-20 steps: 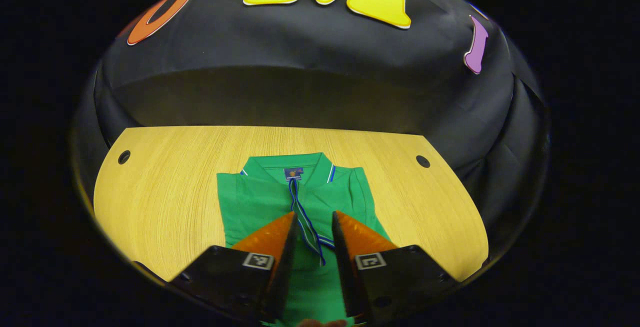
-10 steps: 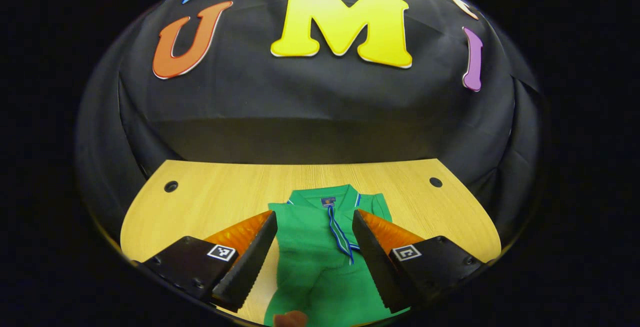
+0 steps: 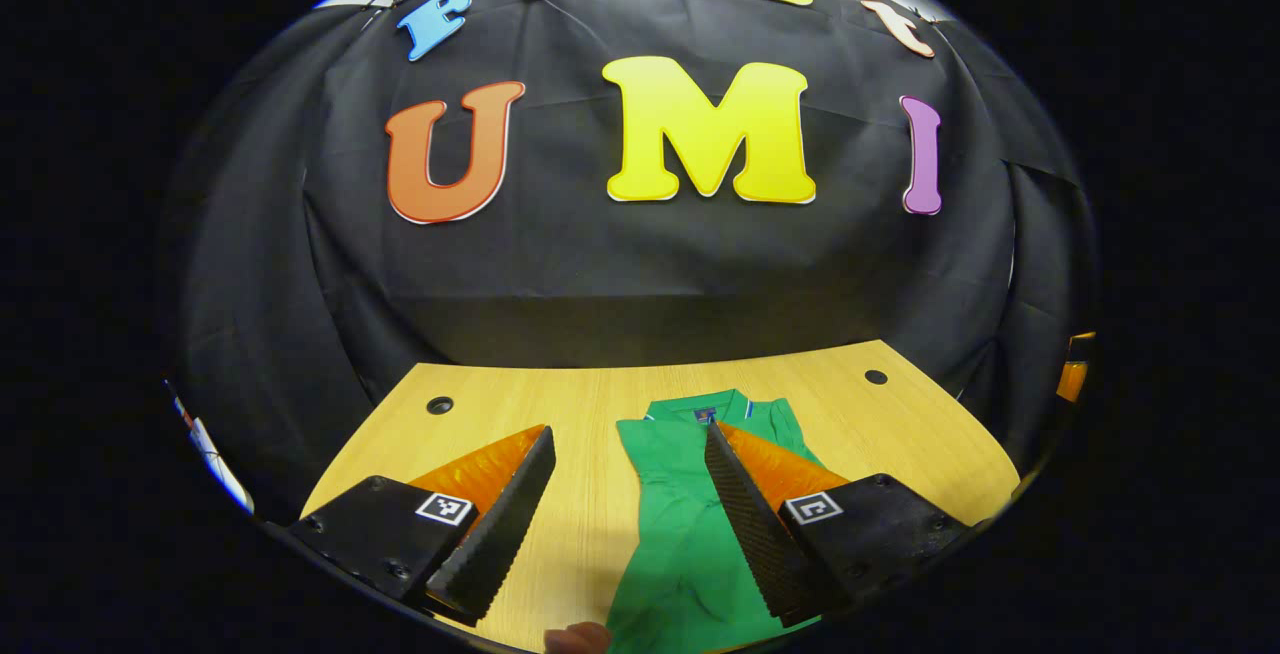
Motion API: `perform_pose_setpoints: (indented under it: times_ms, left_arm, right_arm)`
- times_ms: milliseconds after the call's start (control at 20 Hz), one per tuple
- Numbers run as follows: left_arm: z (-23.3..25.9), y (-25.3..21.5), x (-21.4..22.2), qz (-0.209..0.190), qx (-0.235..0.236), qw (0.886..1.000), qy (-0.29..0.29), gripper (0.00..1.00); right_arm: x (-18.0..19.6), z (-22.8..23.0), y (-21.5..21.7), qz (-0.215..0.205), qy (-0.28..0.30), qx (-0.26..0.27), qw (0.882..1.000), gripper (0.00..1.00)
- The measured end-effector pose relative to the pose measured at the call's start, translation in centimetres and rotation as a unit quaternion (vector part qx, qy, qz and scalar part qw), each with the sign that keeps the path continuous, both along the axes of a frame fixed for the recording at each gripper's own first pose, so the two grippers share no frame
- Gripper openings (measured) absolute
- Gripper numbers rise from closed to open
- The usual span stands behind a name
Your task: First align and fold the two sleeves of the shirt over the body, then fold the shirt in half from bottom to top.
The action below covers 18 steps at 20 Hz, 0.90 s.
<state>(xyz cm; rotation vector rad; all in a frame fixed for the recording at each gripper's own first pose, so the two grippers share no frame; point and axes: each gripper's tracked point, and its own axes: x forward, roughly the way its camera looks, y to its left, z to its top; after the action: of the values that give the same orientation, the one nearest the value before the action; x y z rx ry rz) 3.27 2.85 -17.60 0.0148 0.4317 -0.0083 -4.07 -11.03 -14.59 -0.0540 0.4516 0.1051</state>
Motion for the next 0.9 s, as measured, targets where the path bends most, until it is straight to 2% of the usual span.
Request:
perform_pose_setpoints:
  times_ms: [150, 250, 350, 500, 550, 600, 650, 700, 900]
  left_arm:
    - [-1.3, 1.1, -4.1, 0.010, -0.010, 1.000, 0.021, 0.97]
    - [-3.5, 1.7, -7.1, 0.010, -0.017, 0.998, 0.055, 0.98]
    - [-6.1, 2.3, -10.1, 0.004, -0.015, 0.995, 0.096, 0.98]
    - [-9.5, 3.6, -14.6, 0.000, -0.010, 0.988, 0.152, 0.98]
    - [-10.6, 3.8, -16.0, -0.001, -0.014, 0.985, 0.170, 0.98]
    - [-12.0, 3.9, -17.6, -0.004, -0.017, 0.981, 0.193, 1.00]
    - [-13.3, 3.9, -19.0, -0.006, -0.019, 0.976, 0.217, 0.98]
    - [-14.4, 3.6, -20.3, -0.013, -0.027, 0.970, 0.241, 0.98]
    - [-18.6, 2.8, -25.2, -0.032, -0.055, 0.941, 0.333, 0.98]
  right_arm:
    - [-1.2, -2.3, 0.9, 0.023, 0.032, 0.009, 0.999, 0.96]
    - [-2.3, -4.1, 1.5, 0.038, 0.057, 0.016, 0.998, 0.96]
    - [-3.8, -6.3, 1.4, 0.046, 0.085, 0.002, 0.995, 0.96]
    - [-6.8, -9.7, 1.6, 0.067, 0.139, -0.017, 0.988, 0.96]
    - [-8.0, -11.0, 1.5, 0.072, 0.163, -0.019, 0.984, 0.94]
    - [-9.1, -12.3, 1.5, 0.078, 0.185, -0.017, 0.980, 0.96]
    - [-10.1, -13.4, 1.2, 0.079, 0.207, -0.021, 0.975, 0.96]
    - [-11.1, -14.5, 0.8, 0.080, 0.228, -0.025, 0.970, 0.94]
    - [-14.2, -19.6, -0.9, 0.062, 0.306, -0.044, 0.949, 0.96]
